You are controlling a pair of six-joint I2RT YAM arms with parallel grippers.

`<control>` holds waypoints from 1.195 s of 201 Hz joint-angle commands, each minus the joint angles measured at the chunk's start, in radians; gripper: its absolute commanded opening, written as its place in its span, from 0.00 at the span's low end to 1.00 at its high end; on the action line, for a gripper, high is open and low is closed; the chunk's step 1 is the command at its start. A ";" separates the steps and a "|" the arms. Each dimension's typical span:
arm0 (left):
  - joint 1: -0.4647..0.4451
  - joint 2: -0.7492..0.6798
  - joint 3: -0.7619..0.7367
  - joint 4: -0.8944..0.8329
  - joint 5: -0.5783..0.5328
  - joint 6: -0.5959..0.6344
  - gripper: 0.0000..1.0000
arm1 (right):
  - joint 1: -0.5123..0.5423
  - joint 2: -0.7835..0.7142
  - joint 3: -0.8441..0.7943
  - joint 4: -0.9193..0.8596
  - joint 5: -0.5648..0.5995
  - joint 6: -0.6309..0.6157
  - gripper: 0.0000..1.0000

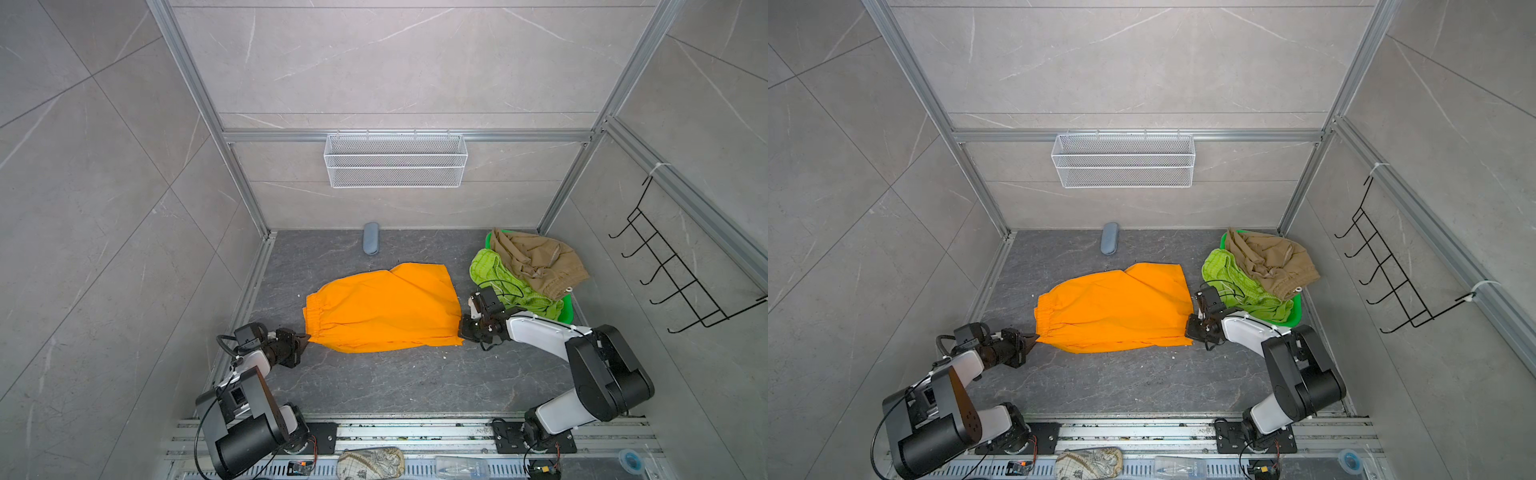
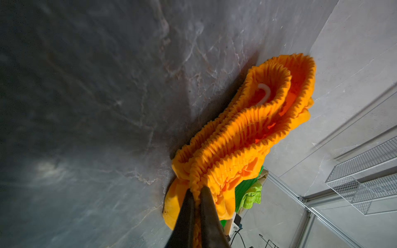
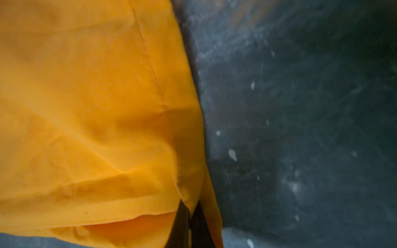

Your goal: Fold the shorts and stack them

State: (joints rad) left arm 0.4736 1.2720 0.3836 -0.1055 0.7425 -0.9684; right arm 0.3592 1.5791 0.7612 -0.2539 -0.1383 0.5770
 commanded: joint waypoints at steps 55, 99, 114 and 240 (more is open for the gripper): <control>-0.081 0.016 0.072 0.053 -0.093 -0.019 0.00 | -0.010 -0.009 0.075 -0.060 0.108 0.022 0.00; -0.063 -0.036 0.033 0.002 -0.146 0.030 0.00 | -0.009 -0.111 -0.073 0.002 0.048 0.063 0.02; -0.053 -0.043 0.025 -0.002 -0.153 0.024 0.00 | -0.009 -0.098 -0.100 0.014 0.041 0.067 0.02; -0.107 -0.278 0.264 -0.226 -0.240 0.094 1.00 | 0.002 -0.229 0.157 -0.253 -0.007 0.056 0.99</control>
State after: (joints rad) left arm 0.4164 0.9829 0.5285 -0.2737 0.5007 -0.9428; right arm 0.3588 1.3514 0.7597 -0.3985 -0.1402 0.6537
